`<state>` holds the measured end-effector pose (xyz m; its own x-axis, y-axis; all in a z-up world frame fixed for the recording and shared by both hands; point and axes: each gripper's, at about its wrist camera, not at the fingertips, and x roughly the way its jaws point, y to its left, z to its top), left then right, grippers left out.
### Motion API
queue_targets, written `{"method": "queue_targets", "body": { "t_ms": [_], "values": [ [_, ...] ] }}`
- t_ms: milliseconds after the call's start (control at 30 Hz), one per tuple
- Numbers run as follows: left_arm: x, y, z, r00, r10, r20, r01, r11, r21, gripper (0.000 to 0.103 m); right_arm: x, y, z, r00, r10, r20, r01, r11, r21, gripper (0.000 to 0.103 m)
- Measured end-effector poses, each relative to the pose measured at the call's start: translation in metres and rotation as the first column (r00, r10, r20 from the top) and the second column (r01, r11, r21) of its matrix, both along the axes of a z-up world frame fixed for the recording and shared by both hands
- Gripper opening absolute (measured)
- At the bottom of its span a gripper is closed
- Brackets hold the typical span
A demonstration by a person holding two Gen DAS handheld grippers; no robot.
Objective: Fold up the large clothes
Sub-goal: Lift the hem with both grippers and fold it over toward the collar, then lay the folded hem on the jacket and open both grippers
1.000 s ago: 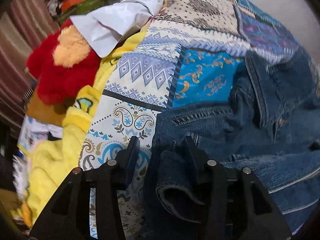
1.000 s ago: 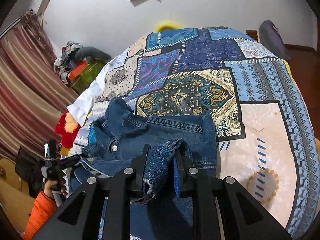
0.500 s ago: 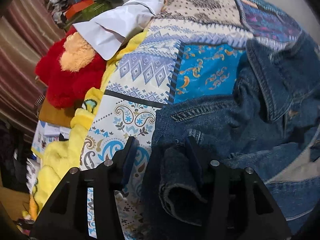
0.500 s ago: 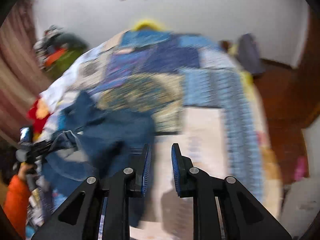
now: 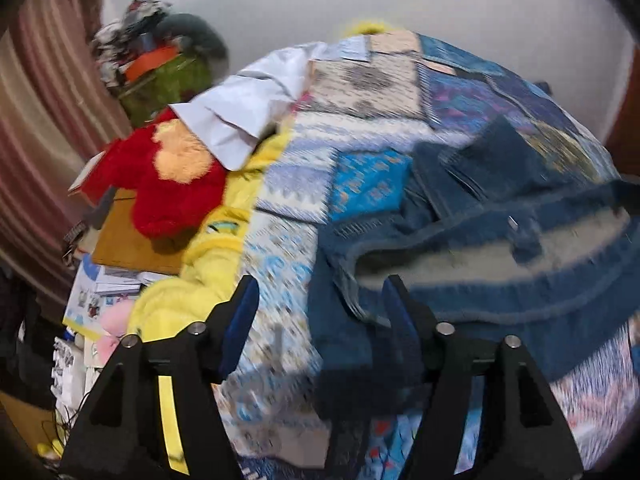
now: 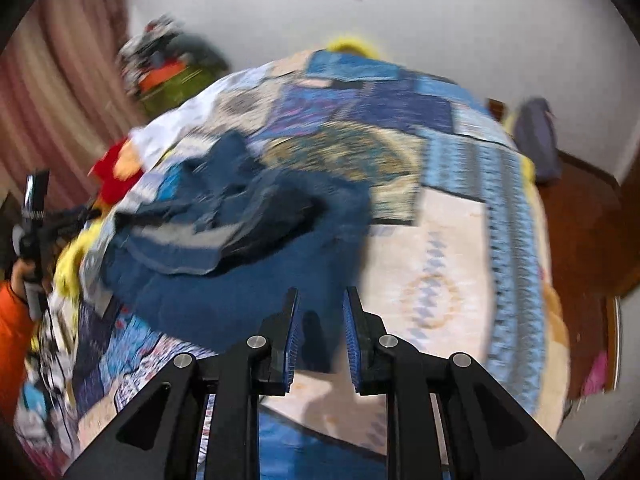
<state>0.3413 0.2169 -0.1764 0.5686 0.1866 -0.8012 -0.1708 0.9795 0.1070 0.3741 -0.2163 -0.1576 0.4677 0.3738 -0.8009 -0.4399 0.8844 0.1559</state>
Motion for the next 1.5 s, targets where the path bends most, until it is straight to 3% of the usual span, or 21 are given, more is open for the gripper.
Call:
{"method": "queue_targets", "body": {
  "t_ms": [100,200,267,333,400,467,600,633,733,767,833,967,1033,1200,1367,1500],
  "values": [
    [-0.008,-0.020,-0.020,0.996,-0.074,-0.054,0.072,0.997,-0.041,0.067,-0.003,0.035,-0.014,0.996,0.078,-0.032,-0.077,0.996,0.033,0.016],
    [-0.003,-0.043,-0.047,0.979,-0.156,-0.127,0.145,0.985,-0.094,0.067,0.001,0.068,-0.034,0.988,0.136,-0.070,-0.136,0.991,0.005,0.016],
    [0.010,-0.057,-0.068,0.967,-0.193,-0.169,0.183,0.980,-0.074,0.067,0.007,0.089,-0.051,0.983,0.167,-0.076,-0.172,0.983,-0.065,0.016],
    [0.029,-0.062,-0.082,0.965,-0.176,-0.192,0.177,0.984,-0.017,0.068,0.016,0.106,-0.064,0.975,0.201,-0.097,-0.213,0.968,-0.134,0.016],
    [0.049,-0.057,-0.085,0.969,-0.157,-0.192,0.158,0.987,-0.014,0.068,0.029,0.117,-0.067,0.967,0.232,-0.108,-0.247,0.956,-0.156,0.016],
    [0.072,-0.046,-0.082,0.971,-0.139,-0.194,0.135,0.990,-0.032,0.068,0.047,0.124,-0.064,0.964,0.243,-0.112,-0.260,0.949,-0.178,0.016],
    [0.116,-0.014,-0.072,0.982,-0.045,-0.182,0.060,0.995,0.078,0.069,0.097,0.127,-0.046,0.983,0.177,-0.054,-0.184,0.970,-0.160,0.016],
    [0.123,-0.004,-0.068,0.983,-0.024,-0.180,0.037,0.997,0.069,0.071,0.110,0.126,-0.042,0.990,0.137,-0.032,-0.140,0.979,-0.149,0.016],
    [0.141,0.030,-0.054,0.986,0.056,-0.158,-0.064,0.997,-0.047,0.071,0.144,0.116,-0.028,0.999,-0.024,0.048,0.031,0.990,-0.138,0.016],
    [0.140,0.036,-0.047,0.987,0.088,-0.131,-0.095,0.995,-0.041,0.071,0.152,0.111,-0.022,0.994,-0.081,0.078,0.091,0.987,-0.130,0.016],
    [0.136,0.048,-0.025,0.987,0.153,-0.043,-0.154,0.988,-0.020,0.071,0.160,0.105,-0.015,0.990,-0.117,0.080,0.124,0.989,-0.079,0.016],
    [0.120,0.067,-0.002,0.986,0.167,0.024,-0.159,0.969,-0.187,0.071,0.148,0.097,-0.008,0.996,-0.083,0.017,0.082,0.995,0.055,0.016],
    [0.111,0.060,0.001,0.990,0.137,0.021,-0.129,0.965,-0.226,0.071,0.133,0.106,-0.009,1.000,-0.023,0.011,0.022,0.999,0.044,0.016],
    [0.087,0.001,-0.014,0.999,-0.047,-0.024,0.041,0.979,-0.199,0.072,0.082,0.142,-0.029,0.992,0.123,-0.021,-0.124,0.991,-0.053,0.016],
    [0.061,-0.073,-0.047,0.968,-0.239,-0.074,0.225,0.962,-0.155,0.072,0.047,0.180,-0.057,0.971,0.218,-0.096,-0.224,0.973,-0.051,0.016],
    [0.052,-0.098,-0.079,0.957,-0.259,-0.135,0.247,0.964,-0.097,0.073,0.038,0.198,-0.088,0.957,0.253,-0.143,-0.272,0.953,-0.134,0.016]
  ]
}}
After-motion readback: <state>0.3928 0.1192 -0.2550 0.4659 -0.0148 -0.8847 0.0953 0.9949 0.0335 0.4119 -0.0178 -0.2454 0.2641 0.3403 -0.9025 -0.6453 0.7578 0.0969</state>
